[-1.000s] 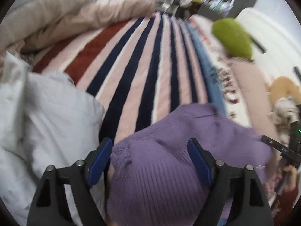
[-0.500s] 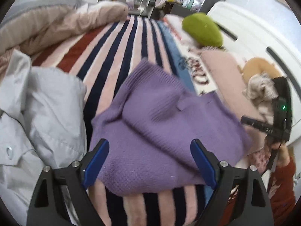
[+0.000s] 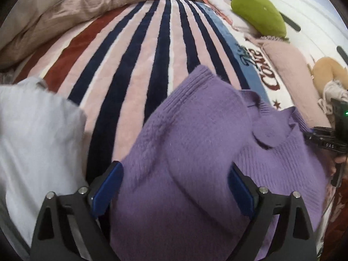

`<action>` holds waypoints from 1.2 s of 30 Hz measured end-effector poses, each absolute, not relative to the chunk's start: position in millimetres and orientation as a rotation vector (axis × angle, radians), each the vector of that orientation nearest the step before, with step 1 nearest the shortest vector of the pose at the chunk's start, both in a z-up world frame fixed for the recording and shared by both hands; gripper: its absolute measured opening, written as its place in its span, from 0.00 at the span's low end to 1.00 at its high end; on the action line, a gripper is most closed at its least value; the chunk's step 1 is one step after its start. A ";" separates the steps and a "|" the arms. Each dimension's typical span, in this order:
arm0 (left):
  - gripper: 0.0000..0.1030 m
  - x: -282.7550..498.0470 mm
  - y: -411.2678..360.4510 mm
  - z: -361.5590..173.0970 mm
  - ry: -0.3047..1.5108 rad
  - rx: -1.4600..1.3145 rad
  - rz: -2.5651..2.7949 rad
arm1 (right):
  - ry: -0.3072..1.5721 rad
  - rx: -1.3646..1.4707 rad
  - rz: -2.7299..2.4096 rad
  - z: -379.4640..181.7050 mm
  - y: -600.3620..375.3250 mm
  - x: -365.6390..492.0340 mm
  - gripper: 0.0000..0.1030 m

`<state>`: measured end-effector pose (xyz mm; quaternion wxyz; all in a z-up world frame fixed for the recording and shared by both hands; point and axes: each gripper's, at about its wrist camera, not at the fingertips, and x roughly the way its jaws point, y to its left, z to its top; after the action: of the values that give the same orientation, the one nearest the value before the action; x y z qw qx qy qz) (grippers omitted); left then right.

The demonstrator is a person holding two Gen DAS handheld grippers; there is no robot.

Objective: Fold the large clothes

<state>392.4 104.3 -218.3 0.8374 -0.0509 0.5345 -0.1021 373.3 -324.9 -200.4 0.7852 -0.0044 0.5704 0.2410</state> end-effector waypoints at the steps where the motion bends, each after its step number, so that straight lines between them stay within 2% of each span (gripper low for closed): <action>1: 0.89 395.6 103.3 -218.5 1.130 -0.112 -0.224 | 1.213 -0.029 0.517 -199.0 -322.5 372.2 0.06; 6: 0.89 394.6 108.3 -205.0 1.095 -0.081 -0.214 | 1.012 -0.078 0.333 -161.1 -333.3 366.2 0.03; 11: 0.89 386.0 130.9 -188.7 1.047 -0.160 -0.203 | 0.893 -0.156 0.142 -127.8 -353.0 365.8 0.01; 21: 0.89 374.3 154.0 -169.4 1.015 -0.171 -0.223 | 0.980 -0.148 0.125 -151.8 -370.3 374.5 0.01; 27: 0.88 383.7 133.1 -198.8 1.102 -0.084 -0.293 | 1.002 -0.124 0.154 -163.1 -372.4 374.7 0.01; 29: 0.82 395.3 120.7 -217.8 1.144 -0.036 -0.268 | 1.016 -0.115 0.167 -168.9 -369.6 375.7 0.01; 32: 0.78 408.2 110.4 -238.7 1.194 -0.047 -0.252 | 1.022 -0.121 0.186 -172.6 -365.1 374.9 0.01; 33: 0.63 406.8 109.5 -240.6 1.193 -0.054 -0.257 | 1.021 -0.121 0.188 -172.5 -365.2 375.0 0.01; 34: 0.31 404.6 109.4 -237.7 1.173 -0.057 -0.248 | 1.016 -0.120 0.189 -170.7 -365.4 374.3 0.01; 35: 0.06 401.2 110.7 -233.0 1.149 -0.046 -0.203 | 1.006 -0.123 0.186 -168.0 -365.5 373.4 0.01; 36: 0.07 396.5 112.9 -227.6 1.125 -0.049 -0.167 | 0.963 -0.139 0.174 -160.6 -364.7 369.5 0.01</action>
<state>396.5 112.9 -227.6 0.8422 -0.0234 0.5328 -0.0789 369.5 -364.7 -160.6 0.8802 -0.0668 0.4623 0.0835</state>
